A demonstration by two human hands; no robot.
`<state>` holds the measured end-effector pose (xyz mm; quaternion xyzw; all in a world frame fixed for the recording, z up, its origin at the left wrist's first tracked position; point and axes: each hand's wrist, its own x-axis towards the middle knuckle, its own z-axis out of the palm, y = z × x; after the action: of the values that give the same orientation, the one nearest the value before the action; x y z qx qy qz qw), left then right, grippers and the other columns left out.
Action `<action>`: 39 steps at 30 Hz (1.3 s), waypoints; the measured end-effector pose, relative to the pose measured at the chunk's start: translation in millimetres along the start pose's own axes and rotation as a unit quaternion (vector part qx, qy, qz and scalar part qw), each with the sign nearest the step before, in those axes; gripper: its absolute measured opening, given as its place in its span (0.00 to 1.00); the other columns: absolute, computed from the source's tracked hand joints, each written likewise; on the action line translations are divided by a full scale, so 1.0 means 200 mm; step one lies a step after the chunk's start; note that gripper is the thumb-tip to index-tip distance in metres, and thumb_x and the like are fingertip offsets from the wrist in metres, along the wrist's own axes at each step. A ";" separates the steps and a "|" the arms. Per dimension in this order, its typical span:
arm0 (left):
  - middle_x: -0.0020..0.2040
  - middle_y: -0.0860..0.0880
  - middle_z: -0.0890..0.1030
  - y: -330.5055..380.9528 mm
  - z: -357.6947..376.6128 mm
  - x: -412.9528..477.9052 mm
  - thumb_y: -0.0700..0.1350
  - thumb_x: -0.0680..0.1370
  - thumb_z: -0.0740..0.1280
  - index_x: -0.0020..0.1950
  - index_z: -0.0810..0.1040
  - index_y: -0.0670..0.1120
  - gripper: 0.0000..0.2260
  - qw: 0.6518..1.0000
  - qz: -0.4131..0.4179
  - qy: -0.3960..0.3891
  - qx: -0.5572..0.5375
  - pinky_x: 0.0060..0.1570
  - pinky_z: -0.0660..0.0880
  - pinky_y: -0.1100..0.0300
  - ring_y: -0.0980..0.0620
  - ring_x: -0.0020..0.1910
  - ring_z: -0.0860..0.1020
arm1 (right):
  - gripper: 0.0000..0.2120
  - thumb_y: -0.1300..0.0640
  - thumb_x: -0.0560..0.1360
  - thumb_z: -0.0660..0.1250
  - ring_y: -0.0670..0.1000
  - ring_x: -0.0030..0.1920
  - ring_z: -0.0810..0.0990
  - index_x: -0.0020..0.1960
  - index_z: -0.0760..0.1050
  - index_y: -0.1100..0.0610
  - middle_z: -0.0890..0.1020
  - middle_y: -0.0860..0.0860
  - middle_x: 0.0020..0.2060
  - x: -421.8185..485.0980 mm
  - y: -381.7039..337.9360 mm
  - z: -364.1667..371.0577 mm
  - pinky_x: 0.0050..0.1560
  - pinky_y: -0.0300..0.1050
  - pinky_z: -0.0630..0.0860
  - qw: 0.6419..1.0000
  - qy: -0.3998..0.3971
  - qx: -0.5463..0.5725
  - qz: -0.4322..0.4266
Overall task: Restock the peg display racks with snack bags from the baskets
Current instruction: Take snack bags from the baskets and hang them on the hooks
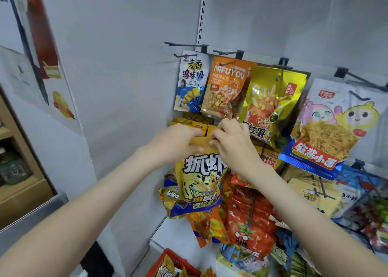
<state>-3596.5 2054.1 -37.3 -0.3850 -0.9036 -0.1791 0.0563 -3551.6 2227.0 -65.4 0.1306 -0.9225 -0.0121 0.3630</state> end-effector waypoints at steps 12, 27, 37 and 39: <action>0.33 0.53 0.73 -0.10 -0.04 0.25 0.57 0.79 0.62 0.42 0.77 0.47 0.15 0.995 0.011 0.100 -0.005 0.28 0.61 0.62 0.59 0.33 0.70 | 0.07 0.53 0.80 0.62 0.49 0.55 0.74 0.51 0.78 0.51 0.76 0.41 0.47 0.19 0.13 -0.09 0.57 0.44 0.55 0.975 -0.127 0.127 0.131; 0.38 0.55 0.80 0.02 -0.16 0.41 0.54 0.77 0.67 0.46 0.81 0.49 0.10 0.975 -0.044 0.165 -0.144 0.34 0.69 0.68 0.58 0.38 0.76 | 0.04 0.50 0.74 0.70 0.49 0.44 0.82 0.42 0.80 0.49 0.83 0.47 0.40 0.38 0.32 -0.17 0.54 0.58 0.77 0.891 -0.112 0.348 0.269; 0.31 0.55 0.75 0.06 -0.39 0.52 0.48 0.77 0.69 0.40 0.78 0.50 0.06 0.934 -0.058 0.293 -0.194 0.29 0.66 0.72 0.58 0.29 0.71 | 0.03 0.46 0.72 0.69 0.50 0.45 0.83 0.41 0.79 0.44 0.84 0.45 0.40 0.63 0.35 -0.24 0.55 0.59 0.77 0.873 -0.047 0.427 0.232; 0.31 0.56 0.74 0.05 -0.50 0.56 0.47 0.77 0.69 0.41 0.78 0.49 0.06 0.924 -0.041 0.332 -0.184 0.30 0.65 0.73 0.61 0.30 0.70 | 0.03 0.52 0.75 0.68 0.50 0.44 0.83 0.42 0.78 0.47 0.83 0.47 0.41 0.75 0.34 -0.30 0.51 0.55 0.80 0.873 -0.027 0.438 0.214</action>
<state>-3671.0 2100.0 86.4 -0.2701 -0.7993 -0.4619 0.2734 -3631.5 2260.7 86.7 0.0749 -0.8481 0.4677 0.2375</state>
